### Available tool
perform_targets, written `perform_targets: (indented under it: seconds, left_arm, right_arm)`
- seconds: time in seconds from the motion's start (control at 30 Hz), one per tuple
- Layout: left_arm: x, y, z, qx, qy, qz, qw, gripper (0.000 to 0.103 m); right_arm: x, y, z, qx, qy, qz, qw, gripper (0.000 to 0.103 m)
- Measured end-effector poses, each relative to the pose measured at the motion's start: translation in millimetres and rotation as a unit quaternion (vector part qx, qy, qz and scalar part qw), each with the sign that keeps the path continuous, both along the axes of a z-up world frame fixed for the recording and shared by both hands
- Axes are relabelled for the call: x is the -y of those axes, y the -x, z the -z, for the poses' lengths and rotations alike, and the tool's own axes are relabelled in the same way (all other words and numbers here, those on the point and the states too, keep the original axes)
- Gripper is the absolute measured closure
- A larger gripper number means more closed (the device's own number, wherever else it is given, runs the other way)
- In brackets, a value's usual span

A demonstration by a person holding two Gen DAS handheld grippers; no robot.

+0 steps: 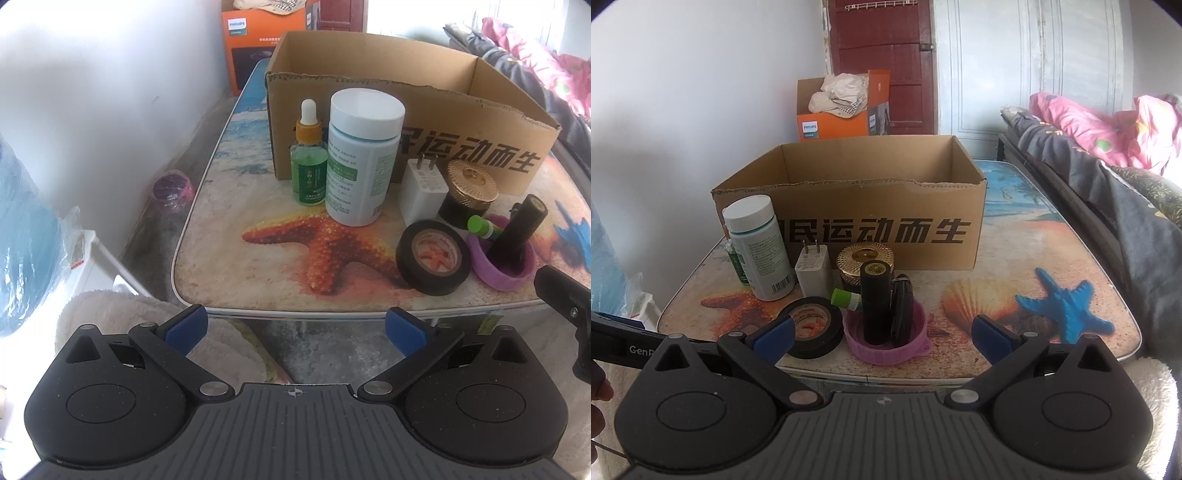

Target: Organize rigid objects

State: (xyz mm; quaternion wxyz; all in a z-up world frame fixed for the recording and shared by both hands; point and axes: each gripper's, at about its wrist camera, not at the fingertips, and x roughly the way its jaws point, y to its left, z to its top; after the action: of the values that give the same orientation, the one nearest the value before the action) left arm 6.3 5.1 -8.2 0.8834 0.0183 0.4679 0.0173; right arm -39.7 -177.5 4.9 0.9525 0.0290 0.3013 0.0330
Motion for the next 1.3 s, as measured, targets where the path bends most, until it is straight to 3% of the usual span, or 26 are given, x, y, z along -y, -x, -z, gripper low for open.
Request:
perform_targets:
  seconds: [1.3]
  left_arm:
    - [-0.4, -4.1, 4.5, -0.015, -0.011, -0.006, 0.9998, 0.0]
  right_arm:
    - [3.1, -1.8, 5.9, -0.016, -0.01, -0.013, 1.0, 0.0]
